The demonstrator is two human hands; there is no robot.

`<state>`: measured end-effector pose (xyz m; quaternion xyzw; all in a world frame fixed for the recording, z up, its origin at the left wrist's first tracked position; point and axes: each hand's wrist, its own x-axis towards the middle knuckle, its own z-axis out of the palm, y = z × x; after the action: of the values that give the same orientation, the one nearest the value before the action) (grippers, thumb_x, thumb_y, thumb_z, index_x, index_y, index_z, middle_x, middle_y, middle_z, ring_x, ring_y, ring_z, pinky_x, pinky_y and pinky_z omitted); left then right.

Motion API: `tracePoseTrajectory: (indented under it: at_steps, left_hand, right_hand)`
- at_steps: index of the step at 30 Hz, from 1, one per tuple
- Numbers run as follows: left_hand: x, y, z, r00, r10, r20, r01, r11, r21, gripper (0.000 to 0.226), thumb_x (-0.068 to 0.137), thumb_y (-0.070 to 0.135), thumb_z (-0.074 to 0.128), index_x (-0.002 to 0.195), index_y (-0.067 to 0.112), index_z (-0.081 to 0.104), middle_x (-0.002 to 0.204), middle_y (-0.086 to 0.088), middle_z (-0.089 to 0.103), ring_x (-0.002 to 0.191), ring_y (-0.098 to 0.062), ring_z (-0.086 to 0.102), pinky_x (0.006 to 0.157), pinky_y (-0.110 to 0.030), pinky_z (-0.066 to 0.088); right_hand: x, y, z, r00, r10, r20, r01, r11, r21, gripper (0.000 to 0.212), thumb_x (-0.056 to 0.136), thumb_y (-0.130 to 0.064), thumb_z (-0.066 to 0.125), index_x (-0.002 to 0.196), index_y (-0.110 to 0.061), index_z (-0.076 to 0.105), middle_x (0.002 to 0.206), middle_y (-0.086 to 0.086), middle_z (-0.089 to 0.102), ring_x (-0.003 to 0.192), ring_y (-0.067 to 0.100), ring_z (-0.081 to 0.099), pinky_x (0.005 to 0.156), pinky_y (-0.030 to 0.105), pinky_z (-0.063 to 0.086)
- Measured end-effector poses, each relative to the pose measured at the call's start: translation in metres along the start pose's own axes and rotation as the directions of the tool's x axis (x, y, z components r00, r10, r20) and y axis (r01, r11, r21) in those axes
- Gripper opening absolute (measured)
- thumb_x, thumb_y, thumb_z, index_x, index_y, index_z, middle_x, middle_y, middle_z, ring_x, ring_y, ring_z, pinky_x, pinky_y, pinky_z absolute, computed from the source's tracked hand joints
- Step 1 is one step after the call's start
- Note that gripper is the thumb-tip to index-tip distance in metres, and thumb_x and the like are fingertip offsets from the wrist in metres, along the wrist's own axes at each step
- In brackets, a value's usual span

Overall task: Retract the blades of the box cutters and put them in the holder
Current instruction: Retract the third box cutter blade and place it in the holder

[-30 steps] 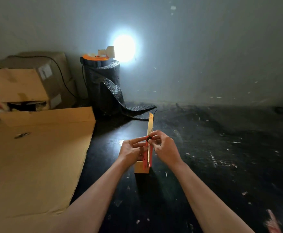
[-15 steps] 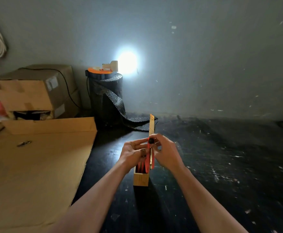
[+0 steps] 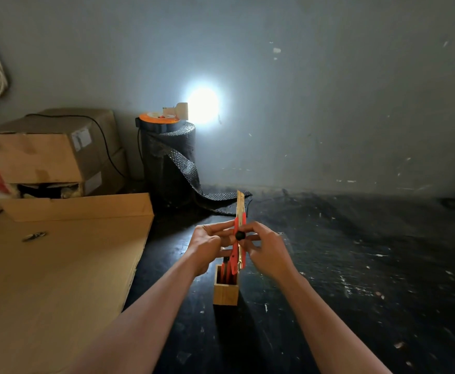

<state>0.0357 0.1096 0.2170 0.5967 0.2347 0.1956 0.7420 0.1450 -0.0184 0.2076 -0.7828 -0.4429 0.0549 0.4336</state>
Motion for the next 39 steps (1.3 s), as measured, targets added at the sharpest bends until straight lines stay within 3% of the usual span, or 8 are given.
tracePoseTrajectory:
  at_steps: [2, 10, 14, 21, 29, 32, 35, 39]
  left_hand:
    - [0.001, -0.001, 0.001, 1.000, -0.022, 0.004, 0.022, 1.000, -0.002, 0.041, 0.088, -0.018, 0.062, 0.113, 0.012, 0.078, 0.102, -0.011, 0.082, 0.087, -0.025, 0.081, 0.065, -0.036, 0.065]
    - [0.003, -0.007, 0.010, 0.994, -0.107, 0.004, 0.107, 0.993, -0.044, 0.037, 0.090, -0.014, 0.063, 0.108, 0.013, 0.079, 0.103, -0.012, 0.082, 0.096, -0.030, 0.079, 0.073, -0.041, 0.066]
    - [0.008, -0.003, 0.009, 0.994, -0.104, -0.038, 0.103, 0.994, -0.021, 0.033, 0.090, -0.009, 0.067, 0.111, 0.012, 0.079, 0.099, -0.008, 0.083, 0.088, -0.023, 0.081, 0.072, -0.038, 0.063]
    - [0.015, -0.006, 0.011, 0.995, -0.044, -0.094, 0.046, 0.999, 0.018, 0.035, 0.089, -0.013, 0.066, 0.113, 0.010, 0.078, 0.097, -0.008, 0.083, 0.085, -0.024, 0.081, 0.067, -0.038, 0.065]
    - [0.017, -0.002, 0.013, 0.996, 0.009, -0.087, -0.007, 1.000, 0.020, 0.035, 0.089, -0.011, 0.067, 0.110, 0.014, 0.079, 0.099, -0.009, 0.083, 0.087, -0.028, 0.081, 0.071, -0.041, 0.065]
    - [0.019, -0.003, 0.012, 0.995, 0.014, -0.094, -0.012, 1.000, 0.023, 0.033, 0.090, -0.010, 0.068, 0.110, 0.014, 0.078, 0.099, -0.008, 0.083, 0.088, -0.027, 0.081, 0.070, -0.040, 0.066]
    - [0.021, -0.003, 0.010, 0.995, 0.015, -0.103, -0.013, 1.000, 0.020, 0.034, 0.089, -0.011, 0.069, 0.111, 0.014, 0.079, 0.100, -0.009, 0.083, 0.088, -0.028, 0.081, 0.072, -0.042, 0.066]
    - [0.022, -0.003, 0.011, 0.995, 0.023, -0.096, -0.021, 1.000, 0.023, 0.034, 0.089, -0.012, 0.068, 0.109, 0.015, 0.079, 0.098, -0.007, 0.083, 0.086, -0.026, 0.081, 0.069, -0.040, 0.066]
  right_hand:
    - [-0.002, 0.002, -0.002, 1.000, 0.013, 0.011, -0.013, 1.000, -0.008, 0.029, 0.093, -0.001, 0.068, 0.116, -0.020, 0.066, 0.119, 0.000, 0.070, 0.102, 0.008, 0.063, 0.083, 0.014, 0.051]
    - [-0.013, 0.009, -0.009, 0.999, -0.020, 0.025, 0.022, 0.996, -0.088, 0.031, 0.092, 0.001, 0.069, 0.116, -0.018, 0.066, 0.108, -0.012, 0.061, 0.093, -0.001, 0.060, 0.070, -0.001, 0.049]
    - [-0.021, 0.012, -0.003, 0.997, -0.025, 0.076, 0.033, 0.994, -0.105, 0.024, 0.093, -0.006, 0.069, 0.115, -0.017, 0.067, 0.113, -0.005, 0.068, 0.099, 0.005, 0.066, 0.085, 0.017, 0.059]
    - [-0.028, 0.016, 0.007, 0.996, 0.038, 0.084, -0.031, 0.996, -0.083, 0.025, 0.095, -0.010, 0.069, 0.119, -0.017, 0.067, 0.119, -0.003, 0.068, 0.098, 0.004, 0.062, 0.065, 0.005, 0.052]
    - [-0.029, 0.016, 0.020, 0.997, 0.060, -0.049, -0.062, 0.997, -0.044, 0.024, 0.094, -0.032, 0.070, 0.113, -0.020, 0.063, 0.115, -0.004, 0.069, 0.096, 0.006, 0.069, 0.072, 0.016, 0.057]
    - [-0.027, 0.016, 0.022, 1.000, 0.012, -0.024, -0.013, 0.999, -0.040, 0.030, 0.095, -0.025, 0.070, 0.124, -0.021, 0.062, 0.122, -0.002, 0.068, 0.102, 0.008, 0.069, 0.080, 0.019, 0.060]
    - [-0.024, 0.019, 0.022, 1.000, -0.003, -0.001, 0.003, 0.999, -0.049, 0.024, 0.098, -0.016, 0.065, 0.121, -0.019, 0.064, 0.123, 0.000, 0.067, 0.098, 0.002, 0.065, 0.072, 0.005, 0.054]
    - [-0.021, 0.017, 0.021, 0.997, 0.065, -0.047, -0.065, 0.998, 0.006, 0.018, 0.094, -0.024, 0.071, 0.110, -0.021, 0.063, 0.112, -0.006, 0.068, 0.093, 0.002, 0.066, 0.064, 0.009, 0.052]
